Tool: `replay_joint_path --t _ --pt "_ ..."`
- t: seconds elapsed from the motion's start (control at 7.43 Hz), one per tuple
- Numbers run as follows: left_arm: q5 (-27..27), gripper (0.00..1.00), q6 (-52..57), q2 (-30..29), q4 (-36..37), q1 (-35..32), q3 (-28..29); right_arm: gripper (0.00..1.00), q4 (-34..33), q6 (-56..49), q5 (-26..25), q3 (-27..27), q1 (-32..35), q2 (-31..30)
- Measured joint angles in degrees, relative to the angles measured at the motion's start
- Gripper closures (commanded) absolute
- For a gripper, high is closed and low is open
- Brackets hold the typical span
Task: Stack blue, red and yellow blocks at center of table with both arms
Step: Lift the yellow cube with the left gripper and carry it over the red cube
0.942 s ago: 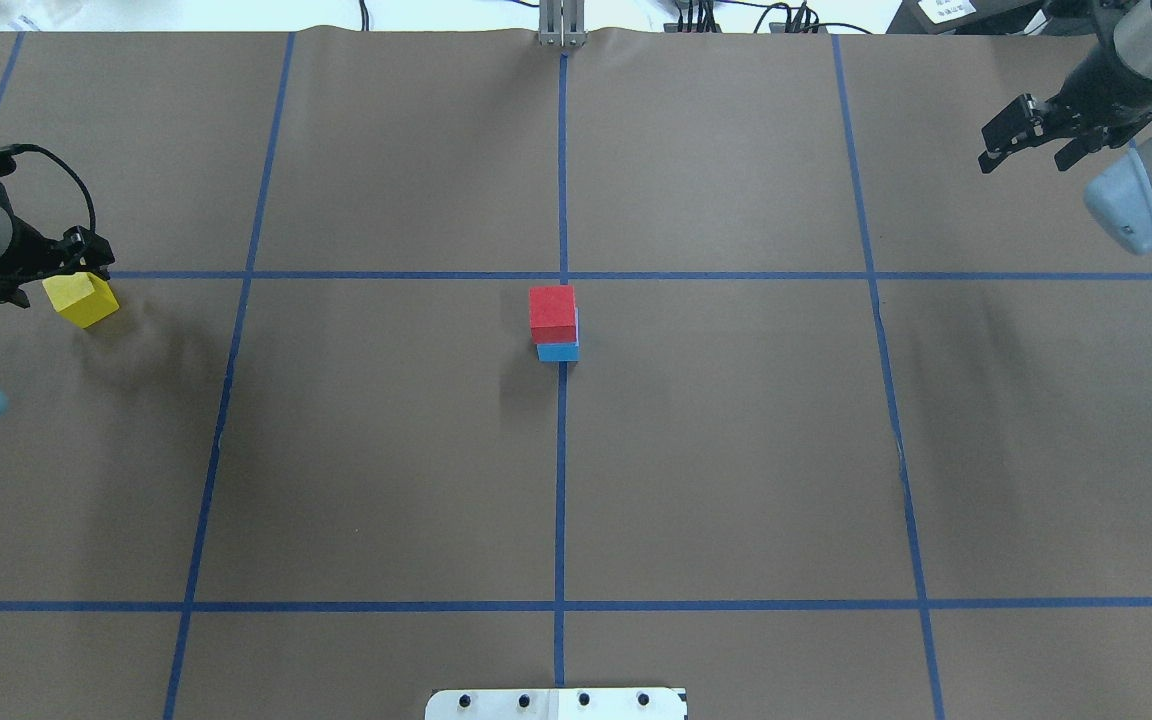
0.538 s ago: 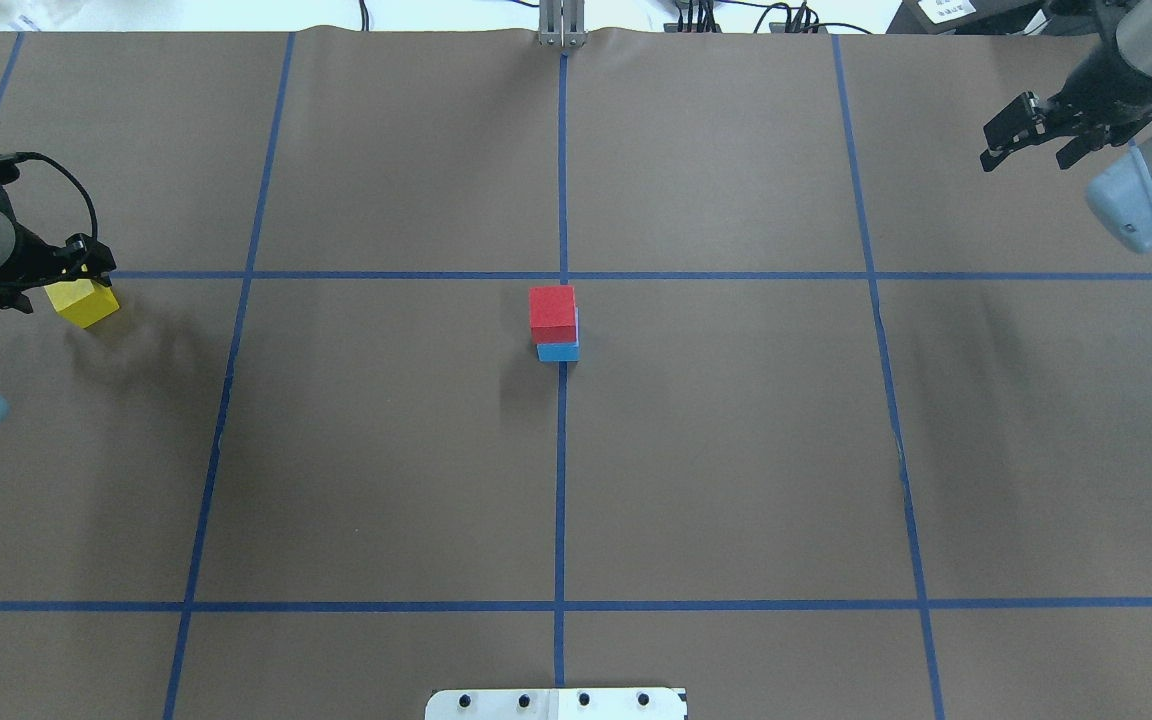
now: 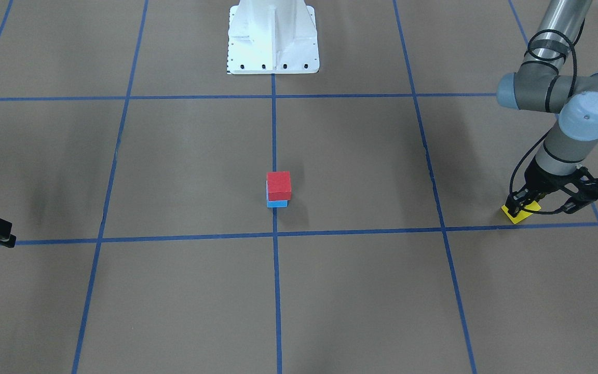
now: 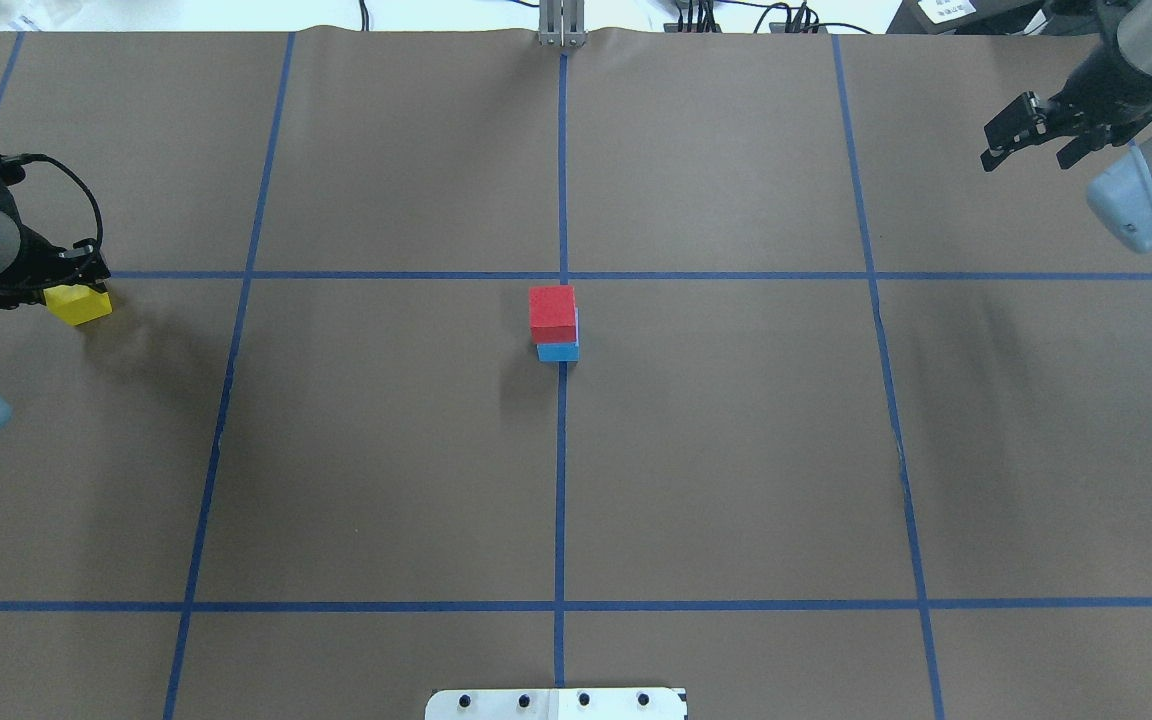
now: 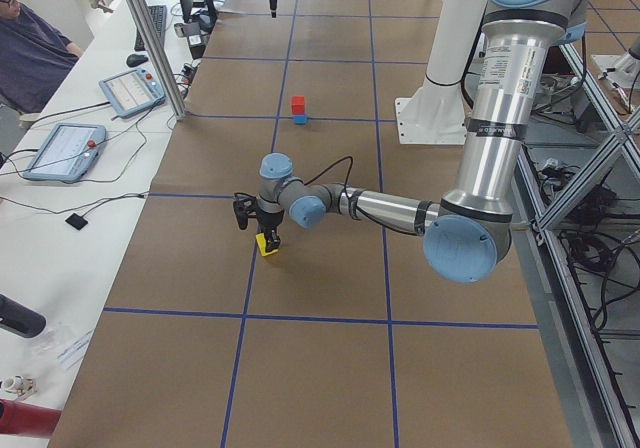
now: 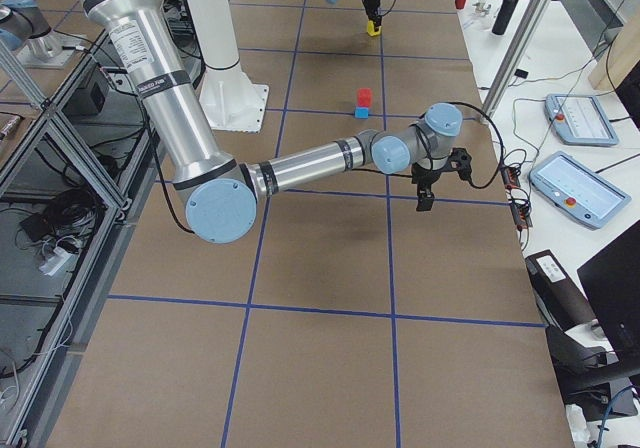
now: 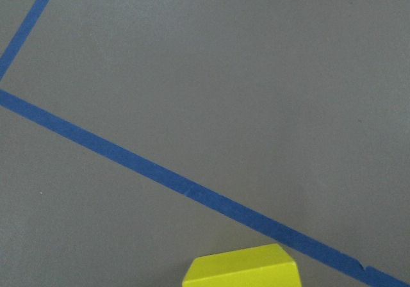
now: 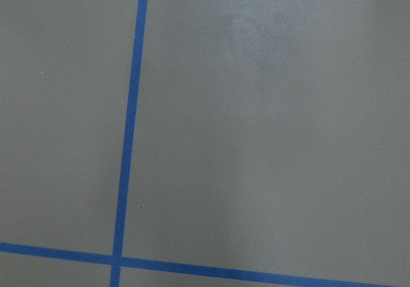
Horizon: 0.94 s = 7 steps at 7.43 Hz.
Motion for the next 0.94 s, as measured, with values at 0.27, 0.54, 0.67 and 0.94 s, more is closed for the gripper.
replay_joint_path --t 0.27,0.54,0.67,0.94 --pt "-0.29 1.00 0.42 0.04 2.94 -0.16 -5.91 0.01 0.00 0.00 0.00 -0.02 0.00 0.00" --pt "-1.46 1.00 3.89 -2.68 9.90 -0.03 -12.73 0.01 0.00 0.02 0.00 -0.07 0.00 -0.06" --pt "-1.80 1.00 6.76 -6.97 17.17 0.59 -16.04 0.01 0.00 0.06 0.00 -0.08 0.01 -0.10" --pt "0.11 1.00 8.82 -20.48 33.67 6.47 -19.00 0.01 0.00 0.08 0.00 -0.09 0.00 -0.16"
